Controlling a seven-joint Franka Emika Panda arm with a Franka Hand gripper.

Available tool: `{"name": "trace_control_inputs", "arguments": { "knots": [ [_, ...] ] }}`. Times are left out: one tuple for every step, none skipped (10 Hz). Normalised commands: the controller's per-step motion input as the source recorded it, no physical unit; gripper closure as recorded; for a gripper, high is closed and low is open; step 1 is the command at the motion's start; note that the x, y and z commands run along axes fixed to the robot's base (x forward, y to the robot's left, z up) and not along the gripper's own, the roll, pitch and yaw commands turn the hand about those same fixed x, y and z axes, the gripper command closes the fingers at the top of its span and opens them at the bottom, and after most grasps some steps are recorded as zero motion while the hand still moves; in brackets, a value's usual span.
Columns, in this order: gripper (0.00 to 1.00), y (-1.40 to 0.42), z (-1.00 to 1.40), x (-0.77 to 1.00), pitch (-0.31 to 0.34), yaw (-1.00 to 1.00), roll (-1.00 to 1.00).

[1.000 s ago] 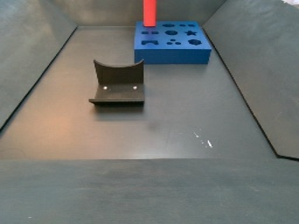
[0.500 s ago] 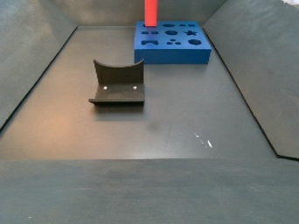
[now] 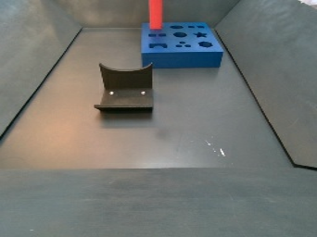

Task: Insert the rectangle object.

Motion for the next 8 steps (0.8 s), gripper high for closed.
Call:
{"name": "trace_control_inputs", "arguments": {
  "knots": [
    [1.0, 0.04, -0.54, 0.0, 0.0, 0.0, 0.05],
    [1.0, 0.0, -0.34, 0.0, 0.07, 0.03, 0.42],
    [1.0, -0.02, -0.23, 0.0, 0.086, 0.05, 0.5],
    [1.0, -0.05, -0.26, 0.0, 0.067, 0.02, 0.5],
    [1.0, 0.0, -0.29, 0.01, 0.06, 0.0, 0.36],
    [1.0, 0.0, -0.29, 0.0, 0.004, 0.0, 0.25],
    [1.0, 0.0, -0.04, 0.0, -0.034, 0.0, 0.0],
    [1.0, 0.02, 0.0, 0.0, -0.009, 0.0, -0.04]
  ]
}}
